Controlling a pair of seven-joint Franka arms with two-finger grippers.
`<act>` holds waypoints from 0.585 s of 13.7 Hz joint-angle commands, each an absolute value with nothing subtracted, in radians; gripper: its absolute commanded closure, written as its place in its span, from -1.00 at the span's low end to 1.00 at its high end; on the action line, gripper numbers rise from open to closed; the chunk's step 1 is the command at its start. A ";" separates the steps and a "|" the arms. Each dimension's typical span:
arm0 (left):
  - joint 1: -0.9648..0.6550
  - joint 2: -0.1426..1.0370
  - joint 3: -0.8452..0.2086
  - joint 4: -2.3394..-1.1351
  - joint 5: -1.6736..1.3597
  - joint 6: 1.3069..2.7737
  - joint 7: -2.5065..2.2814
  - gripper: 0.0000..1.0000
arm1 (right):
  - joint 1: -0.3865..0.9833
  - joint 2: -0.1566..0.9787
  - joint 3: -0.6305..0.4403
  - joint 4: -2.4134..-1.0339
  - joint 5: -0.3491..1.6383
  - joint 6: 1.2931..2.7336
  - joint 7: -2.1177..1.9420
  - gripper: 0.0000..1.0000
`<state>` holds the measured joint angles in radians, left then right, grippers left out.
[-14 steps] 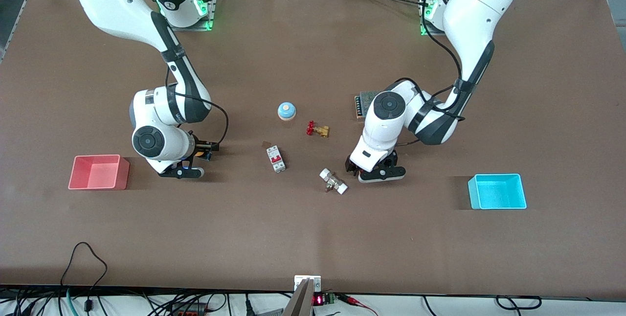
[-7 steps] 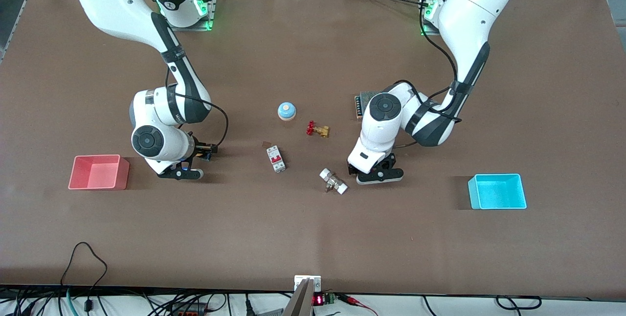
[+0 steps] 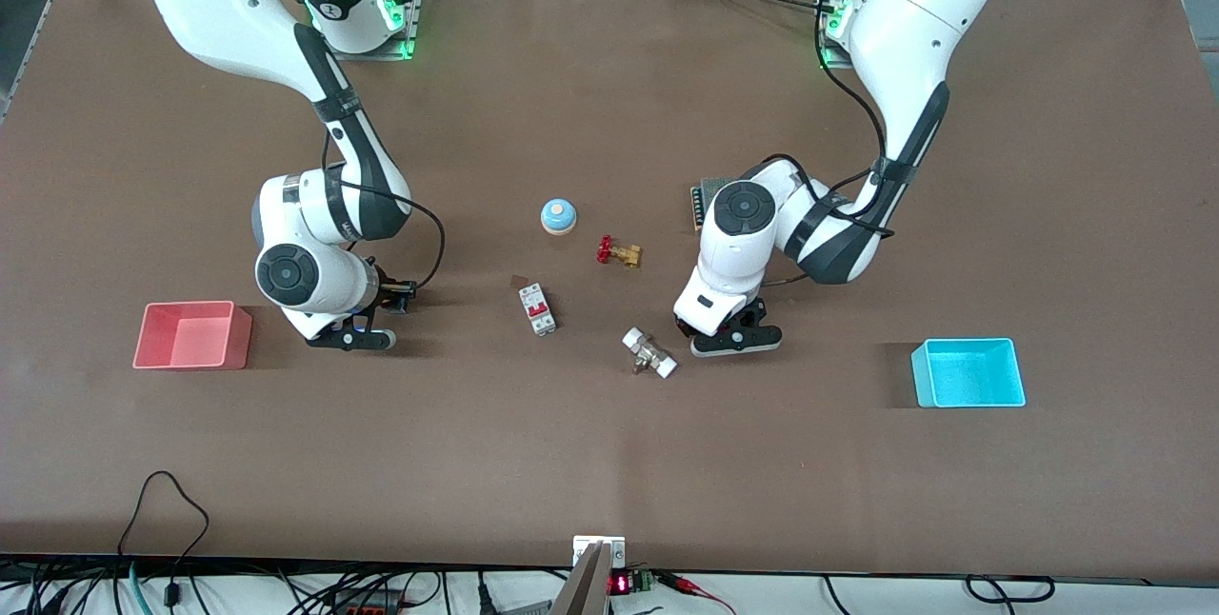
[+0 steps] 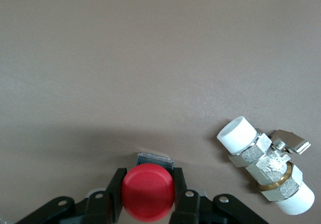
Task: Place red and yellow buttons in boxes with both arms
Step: 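Carry the yellow button to the pink box while the left gripper carries red to cyan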
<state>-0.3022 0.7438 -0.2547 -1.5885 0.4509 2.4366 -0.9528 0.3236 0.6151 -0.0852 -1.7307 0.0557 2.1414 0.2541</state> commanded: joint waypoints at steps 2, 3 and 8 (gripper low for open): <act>-0.302 0.732 -0.244 -1.562 0.474 2.419 -0.966 0.61 | 0.295 0.525 -0.123 -1.664 0.049 2.096 0.244 0.30; -0.281 0.721 -0.244 -1.560 0.472 2.419 -0.963 0.61 | 0.290 0.499 -0.156 -1.664 0.040 2.073 0.236 0.30; -0.160 0.677 -0.259 -1.566 0.463 2.419 -0.870 0.61 | 0.227 0.486 -0.321 -1.661 0.041 1.990 0.002 0.30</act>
<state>-0.2075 0.7167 -0.2433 -1.5493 0.4510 2.4366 -0.9227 0.2598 0.4862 -0.3028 -1.6491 0.0495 1.9951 0.0679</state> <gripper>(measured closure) 0.581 0.586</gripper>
